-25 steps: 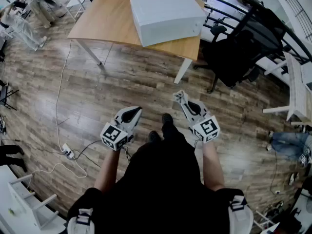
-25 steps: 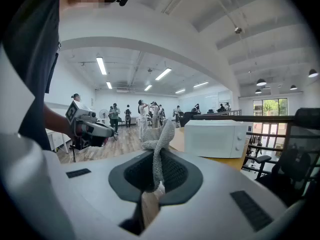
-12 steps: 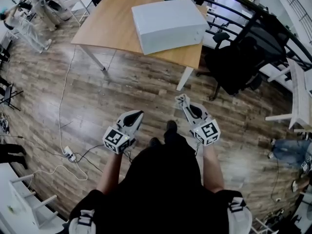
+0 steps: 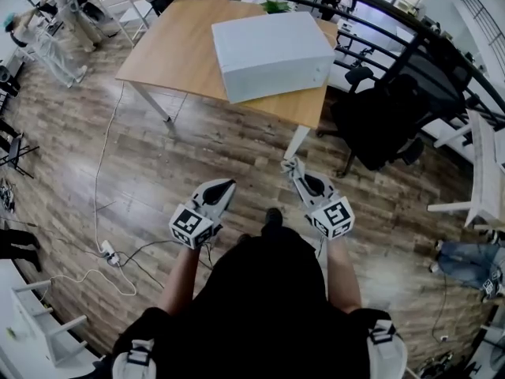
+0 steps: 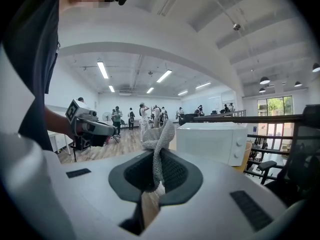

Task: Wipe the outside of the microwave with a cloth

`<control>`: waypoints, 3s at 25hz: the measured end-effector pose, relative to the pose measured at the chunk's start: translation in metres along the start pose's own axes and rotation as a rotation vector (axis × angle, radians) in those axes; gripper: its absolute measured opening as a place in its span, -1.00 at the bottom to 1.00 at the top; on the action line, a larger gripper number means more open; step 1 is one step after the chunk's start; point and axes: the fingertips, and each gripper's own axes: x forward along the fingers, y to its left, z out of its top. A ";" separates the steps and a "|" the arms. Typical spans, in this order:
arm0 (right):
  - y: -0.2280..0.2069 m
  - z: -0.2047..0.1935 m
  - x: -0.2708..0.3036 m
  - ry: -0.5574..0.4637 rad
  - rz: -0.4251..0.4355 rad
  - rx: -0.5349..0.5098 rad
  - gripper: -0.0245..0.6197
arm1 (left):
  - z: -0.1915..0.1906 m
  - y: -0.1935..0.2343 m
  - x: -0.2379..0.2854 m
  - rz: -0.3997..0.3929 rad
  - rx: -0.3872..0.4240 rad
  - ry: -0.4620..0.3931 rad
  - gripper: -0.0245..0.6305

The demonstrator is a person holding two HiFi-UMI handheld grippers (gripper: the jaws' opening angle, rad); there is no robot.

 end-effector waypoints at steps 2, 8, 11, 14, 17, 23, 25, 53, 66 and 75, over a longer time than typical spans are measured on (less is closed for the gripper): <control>-0.009 0.005 0.007 -0.005 0.015 -0.012 -0.87 | 0.003 0.004 0.007 0.014 -0.007 0.004 -0.92; -0.034 0.005 0.025 -0.003 0.062 -0.017 -0.87 | 0.007 0.018 0.025 0.067 -0.021 0.015 -0.92; -0.045 0.004 0.032 -0.003 0.085 -0.013 -0.87 | 0.010 0.022 0.035 0.087 -0.021 0.013 -0.92; -0.054 -0.001 0.038 0.008 0.107 -0.005 -0.87 | 0.012 0.022 0.044 0.105 -0.027 0.015 -0.92; -0.064 -0.006 0.044 0.013 0.130 -0.001 -0.87 | 0.006 0.024 0.052 0.112 -0.040 0.002 -0.92; -0.079 -0.009 0.060 0.014 0.163 0.004 -0.87 | -0.002 0.032 0.065 0.144 -0.063 0.013 -0.92; -0.083 -0.007 0.067 0.008 0.173 -0.001 -0.87 | -0.002 0.036 0.070 0.150 -0.080 0.020 -0.92; -0.091 0.043 0.244 0.014 0.021 0.053 -0.87 | 0.047 0.212 0.094 -0.057 -0.003 0.047 -0.92; -0.101 0.026 0.333 0.058 0.046 -0.014 -0.87 | 0.049 0.248 0.089 -0.039 0.020 0.084 -0.92; -0.112 0.029 0.375 0.048 0.127 -0.064 -0.87 | 0.046 0.235 0.092 0.052 -0.001 0.086 -0.92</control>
